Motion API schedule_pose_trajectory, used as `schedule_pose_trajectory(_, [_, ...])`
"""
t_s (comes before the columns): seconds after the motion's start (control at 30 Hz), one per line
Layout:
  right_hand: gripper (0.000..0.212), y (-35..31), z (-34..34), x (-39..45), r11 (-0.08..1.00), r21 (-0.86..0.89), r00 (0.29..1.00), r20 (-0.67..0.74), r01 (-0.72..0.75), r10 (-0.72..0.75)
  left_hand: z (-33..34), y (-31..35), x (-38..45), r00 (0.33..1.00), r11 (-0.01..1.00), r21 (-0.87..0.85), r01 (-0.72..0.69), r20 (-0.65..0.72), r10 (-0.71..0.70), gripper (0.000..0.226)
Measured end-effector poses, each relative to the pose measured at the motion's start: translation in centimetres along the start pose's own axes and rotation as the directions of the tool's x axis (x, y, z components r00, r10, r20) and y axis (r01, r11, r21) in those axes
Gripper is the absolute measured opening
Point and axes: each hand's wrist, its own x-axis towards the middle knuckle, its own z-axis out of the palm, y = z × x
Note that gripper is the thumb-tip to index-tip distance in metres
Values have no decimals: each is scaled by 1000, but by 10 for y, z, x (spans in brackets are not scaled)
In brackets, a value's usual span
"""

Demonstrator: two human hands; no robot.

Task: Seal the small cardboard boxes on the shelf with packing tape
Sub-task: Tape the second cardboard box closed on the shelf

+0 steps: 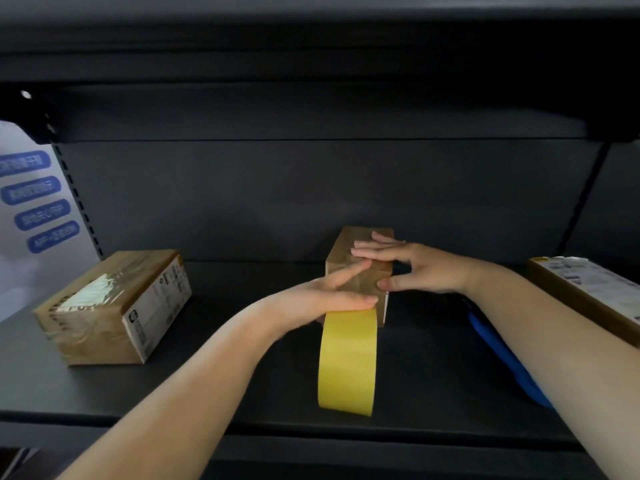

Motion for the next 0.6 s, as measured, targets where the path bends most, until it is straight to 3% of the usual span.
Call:
schedule_pose_trajectory(0.13, [69, -10, -4, -13, 995, -71, 995, -67, -77, 72, 4, 0, -1, 998, 993, -118, -13, -63, 5, 75])
schedule_pose_trajectory(0.2, [71, -3, -7, -30, 974, -56, 941, -276, -218, 195, 6, -1, -1, 997, 980, -195, -31, -74, 17, 75])
schedule_pose_trajectory(0.23, [64, 4, -8, -40, 936, -67, 878, -376, -345, 296, 7, -2, -1, 996, 977, -213, -32, -88, 14, 73])
schedule_pose_trajectory(0.27, [52, 11, -8, -49, 861, -114, 807, -425, -496, 409, 7, -3, 0, 995, 975, -221, -30, -100, 8, 70])
schedule_pose_trajectory(0.33, [33, 25, -1, -62, 625, -282, 684, -360, -728, 635, 8, -3, 1, 994, 971, -238, -18, -107, -8, 69])
schedule_pose_trajectory(0.4, [30, 37, 12, -66, 497, -367, 599, -258, -786, 758, 8, -3, 1, 996, 955, -296, -14, -92, -14, 69])
schedule_pose_trajectory(0.53, [38, 39, 21, -66, 553, -203, 589, -228, -808, 775, 8, -4, 1, 997, 891, -454, -8, -68, -26, 70])
schedule_pose_trajectory(0.6, [42, 35, 22, -65, 619, -140, 631, -265, -773, 729, 8, -4, 2, 997, 884, -467, -10, -68, -24, 69])
